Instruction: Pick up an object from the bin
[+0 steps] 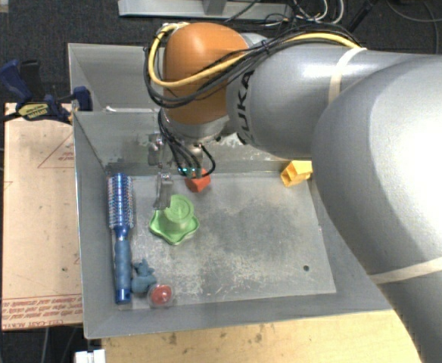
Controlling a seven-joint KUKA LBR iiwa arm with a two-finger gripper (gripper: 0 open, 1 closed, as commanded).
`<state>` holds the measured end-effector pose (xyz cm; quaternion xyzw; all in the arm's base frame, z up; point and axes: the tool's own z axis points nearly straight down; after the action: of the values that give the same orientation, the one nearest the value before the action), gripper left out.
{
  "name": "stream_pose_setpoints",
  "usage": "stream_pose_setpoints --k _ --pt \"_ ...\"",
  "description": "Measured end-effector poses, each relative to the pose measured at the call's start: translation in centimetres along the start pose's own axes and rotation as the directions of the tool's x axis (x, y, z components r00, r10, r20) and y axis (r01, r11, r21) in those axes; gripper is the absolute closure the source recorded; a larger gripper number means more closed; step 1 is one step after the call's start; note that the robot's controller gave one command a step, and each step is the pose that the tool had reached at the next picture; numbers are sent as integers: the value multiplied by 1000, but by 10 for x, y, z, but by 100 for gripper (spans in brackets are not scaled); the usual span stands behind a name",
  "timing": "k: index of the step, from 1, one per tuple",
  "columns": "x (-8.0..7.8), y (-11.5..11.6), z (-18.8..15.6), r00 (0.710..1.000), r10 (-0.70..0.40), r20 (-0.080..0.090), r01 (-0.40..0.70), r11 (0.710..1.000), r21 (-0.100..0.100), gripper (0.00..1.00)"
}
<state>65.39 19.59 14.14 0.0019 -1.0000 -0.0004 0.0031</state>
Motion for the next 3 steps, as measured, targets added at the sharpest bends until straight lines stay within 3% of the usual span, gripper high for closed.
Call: stream_pose_setpoints --k 1,2,3 --pt "36 -58 -9 987 -161 7 161 987 3 0" --pt "66 -40 71 847 -531 8 531 847 2 0" --pt "63 -40 67 848 -530 16 530 848 4 100"
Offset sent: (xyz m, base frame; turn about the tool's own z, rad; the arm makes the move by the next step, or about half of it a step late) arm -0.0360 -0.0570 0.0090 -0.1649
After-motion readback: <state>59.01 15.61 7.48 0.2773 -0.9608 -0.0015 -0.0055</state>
